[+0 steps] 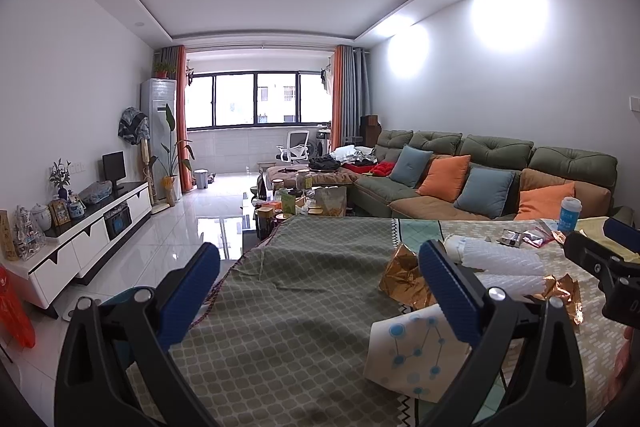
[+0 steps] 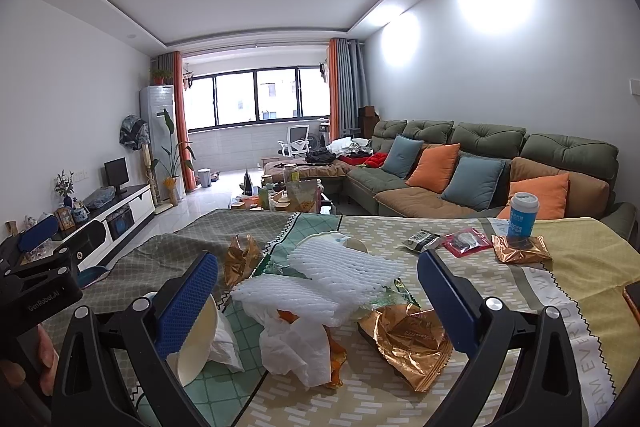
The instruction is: Collect trash
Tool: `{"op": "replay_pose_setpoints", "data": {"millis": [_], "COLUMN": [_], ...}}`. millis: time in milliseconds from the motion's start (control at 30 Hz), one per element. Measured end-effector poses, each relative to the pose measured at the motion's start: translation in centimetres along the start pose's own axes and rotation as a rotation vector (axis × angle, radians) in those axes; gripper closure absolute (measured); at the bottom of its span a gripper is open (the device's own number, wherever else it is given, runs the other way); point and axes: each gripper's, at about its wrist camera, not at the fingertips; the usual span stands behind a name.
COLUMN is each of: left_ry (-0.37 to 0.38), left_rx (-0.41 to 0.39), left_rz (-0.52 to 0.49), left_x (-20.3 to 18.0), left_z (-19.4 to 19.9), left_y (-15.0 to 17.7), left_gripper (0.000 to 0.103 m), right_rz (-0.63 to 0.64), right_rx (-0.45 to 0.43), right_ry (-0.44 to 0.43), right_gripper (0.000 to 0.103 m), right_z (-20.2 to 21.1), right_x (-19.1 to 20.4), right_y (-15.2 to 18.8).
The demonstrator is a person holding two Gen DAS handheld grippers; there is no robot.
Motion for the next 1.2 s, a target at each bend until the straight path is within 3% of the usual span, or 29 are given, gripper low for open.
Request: {"op": "replay_pose_setpoints", "data": {"millis": [1200], "left_ry": [0.001], "left_rx": [0.005], "left_rz": [-0.002], "left_x": [0.24], "left_z": [-0.3], "left_y": [0.33], "left_gripper": [0.003], "right_rz": [-0.01], "right_rx": [0.004], "right_ry": [-0.007], "right_gripper": [0.004], "right_z": [-0.5], "right_x": [-0.47], "right_y": [0.56]}}
Point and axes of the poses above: each gripper's, at about its wrist camera, not at the fingertips, and z roughly against the way its jaws point, x to its left, y to its underside, and after that the axes turned 12 degrees about x, right-handed
